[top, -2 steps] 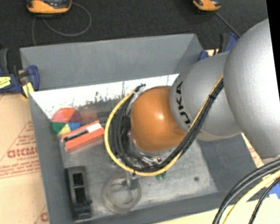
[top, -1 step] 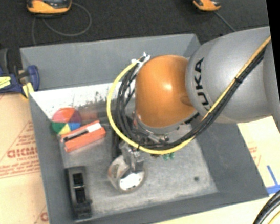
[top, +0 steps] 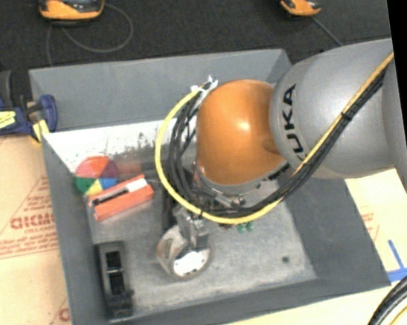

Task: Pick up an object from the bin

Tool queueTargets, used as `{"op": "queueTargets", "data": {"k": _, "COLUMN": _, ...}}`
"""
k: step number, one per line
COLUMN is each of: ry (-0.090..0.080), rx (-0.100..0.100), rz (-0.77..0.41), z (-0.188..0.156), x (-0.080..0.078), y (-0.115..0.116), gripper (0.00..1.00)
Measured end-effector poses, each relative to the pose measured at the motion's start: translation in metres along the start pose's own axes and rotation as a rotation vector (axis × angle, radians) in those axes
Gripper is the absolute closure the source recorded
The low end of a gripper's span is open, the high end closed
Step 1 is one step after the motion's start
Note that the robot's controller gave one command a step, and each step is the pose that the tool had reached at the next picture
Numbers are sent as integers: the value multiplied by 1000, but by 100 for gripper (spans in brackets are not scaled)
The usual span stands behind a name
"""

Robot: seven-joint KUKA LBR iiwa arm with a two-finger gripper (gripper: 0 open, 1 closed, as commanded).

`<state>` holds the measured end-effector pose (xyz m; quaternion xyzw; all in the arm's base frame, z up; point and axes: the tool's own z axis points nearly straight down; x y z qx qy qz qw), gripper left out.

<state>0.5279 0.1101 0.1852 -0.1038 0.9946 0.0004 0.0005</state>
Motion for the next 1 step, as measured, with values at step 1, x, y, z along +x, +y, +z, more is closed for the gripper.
{"op": "queueTargets", "data": {"k": 1, "ry": 2, "rx": 1, "rz": -2, "z": -20, "x": -3, "y": 2, "gripper": 100}}
